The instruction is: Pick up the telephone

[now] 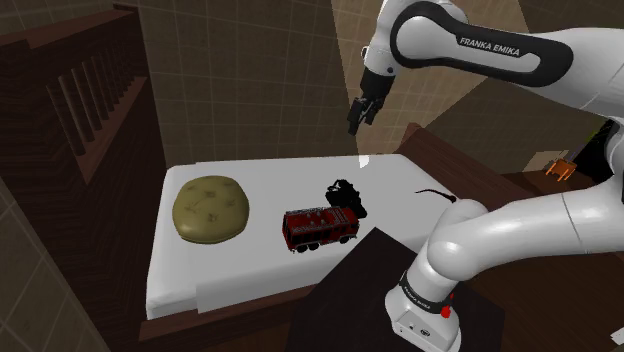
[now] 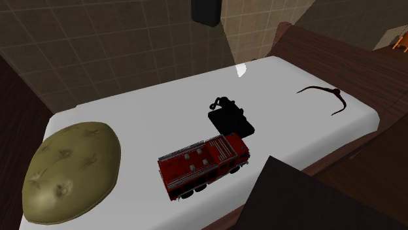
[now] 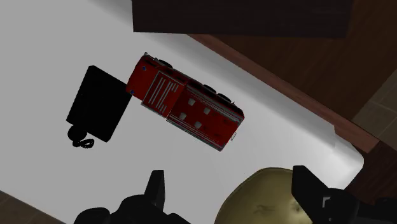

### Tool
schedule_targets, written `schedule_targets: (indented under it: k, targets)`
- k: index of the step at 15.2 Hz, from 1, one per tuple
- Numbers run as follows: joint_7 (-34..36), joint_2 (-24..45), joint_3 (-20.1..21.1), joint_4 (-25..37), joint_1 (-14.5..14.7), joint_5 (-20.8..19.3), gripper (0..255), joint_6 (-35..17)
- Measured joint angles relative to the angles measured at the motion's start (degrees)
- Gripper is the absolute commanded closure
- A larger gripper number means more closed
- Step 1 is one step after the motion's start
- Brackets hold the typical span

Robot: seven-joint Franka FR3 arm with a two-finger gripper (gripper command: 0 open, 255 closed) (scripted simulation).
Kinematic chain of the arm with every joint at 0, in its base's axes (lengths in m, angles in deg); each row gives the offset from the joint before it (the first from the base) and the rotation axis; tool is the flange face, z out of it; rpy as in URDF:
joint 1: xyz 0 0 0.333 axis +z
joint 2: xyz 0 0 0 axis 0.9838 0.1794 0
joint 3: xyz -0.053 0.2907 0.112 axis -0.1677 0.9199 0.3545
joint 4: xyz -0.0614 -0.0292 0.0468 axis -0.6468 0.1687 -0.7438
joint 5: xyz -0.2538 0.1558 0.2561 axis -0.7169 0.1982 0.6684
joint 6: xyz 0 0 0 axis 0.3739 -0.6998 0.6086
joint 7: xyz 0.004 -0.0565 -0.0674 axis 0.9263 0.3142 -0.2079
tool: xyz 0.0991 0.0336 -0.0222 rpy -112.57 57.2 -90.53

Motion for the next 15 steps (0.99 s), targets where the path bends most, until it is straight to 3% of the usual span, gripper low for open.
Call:
schedule_targets:
  k: [2, 7, 15]
  targets:
    - [-0.2, 0.5, -0.4, -0.1, -0.2, -0.2, 0, -0.6]
    - [-2.1, 4.1, -4.4, -4.1, -1.9, -1.6, 0, -7.7]
    - [-5.7, 14.6, -11.3, -5.1, -4.4, -2.7, 0, -18.6]
